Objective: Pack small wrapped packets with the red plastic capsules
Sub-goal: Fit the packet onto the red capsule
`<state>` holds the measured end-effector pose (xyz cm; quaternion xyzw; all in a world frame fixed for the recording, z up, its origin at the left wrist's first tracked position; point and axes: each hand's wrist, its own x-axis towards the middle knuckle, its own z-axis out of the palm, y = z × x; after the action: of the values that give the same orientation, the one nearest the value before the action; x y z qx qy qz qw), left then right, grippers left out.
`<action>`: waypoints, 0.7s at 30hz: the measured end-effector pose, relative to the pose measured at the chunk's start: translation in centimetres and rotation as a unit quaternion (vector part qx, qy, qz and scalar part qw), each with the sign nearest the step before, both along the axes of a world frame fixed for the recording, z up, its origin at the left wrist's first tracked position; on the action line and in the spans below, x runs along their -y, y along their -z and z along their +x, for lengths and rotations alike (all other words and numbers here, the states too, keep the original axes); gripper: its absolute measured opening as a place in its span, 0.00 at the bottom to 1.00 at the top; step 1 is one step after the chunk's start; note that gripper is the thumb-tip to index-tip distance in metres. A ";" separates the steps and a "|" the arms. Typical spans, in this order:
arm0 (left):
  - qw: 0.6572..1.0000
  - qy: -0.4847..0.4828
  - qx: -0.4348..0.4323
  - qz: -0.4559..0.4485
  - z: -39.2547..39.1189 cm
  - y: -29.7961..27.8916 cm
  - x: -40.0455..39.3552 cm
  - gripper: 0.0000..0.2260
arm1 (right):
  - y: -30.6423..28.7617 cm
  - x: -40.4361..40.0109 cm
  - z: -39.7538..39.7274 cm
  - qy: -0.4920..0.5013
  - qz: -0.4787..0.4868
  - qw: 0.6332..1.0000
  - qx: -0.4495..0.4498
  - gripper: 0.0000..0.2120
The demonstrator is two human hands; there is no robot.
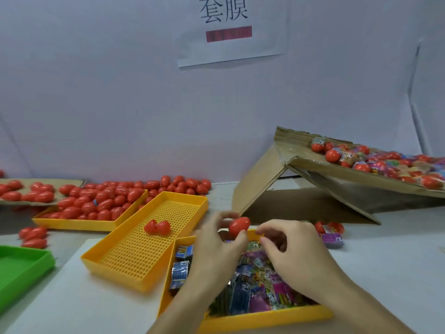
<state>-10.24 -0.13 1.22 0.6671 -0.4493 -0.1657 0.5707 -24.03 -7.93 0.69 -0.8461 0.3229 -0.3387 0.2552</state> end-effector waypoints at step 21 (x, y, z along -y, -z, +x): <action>0.933 -0.022 -0.347 -0.091 0.9 -0.5 -0.4 0.12 | -0.6 0.5 -1.0 -0.048 -0.071 0.991 -0.106 0.03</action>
<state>-9.36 0.26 1.68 0.5230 -0.2216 -0.3329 0.7527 -25.05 -8.47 1.29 -0.9078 0.2824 -0.2561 0.1746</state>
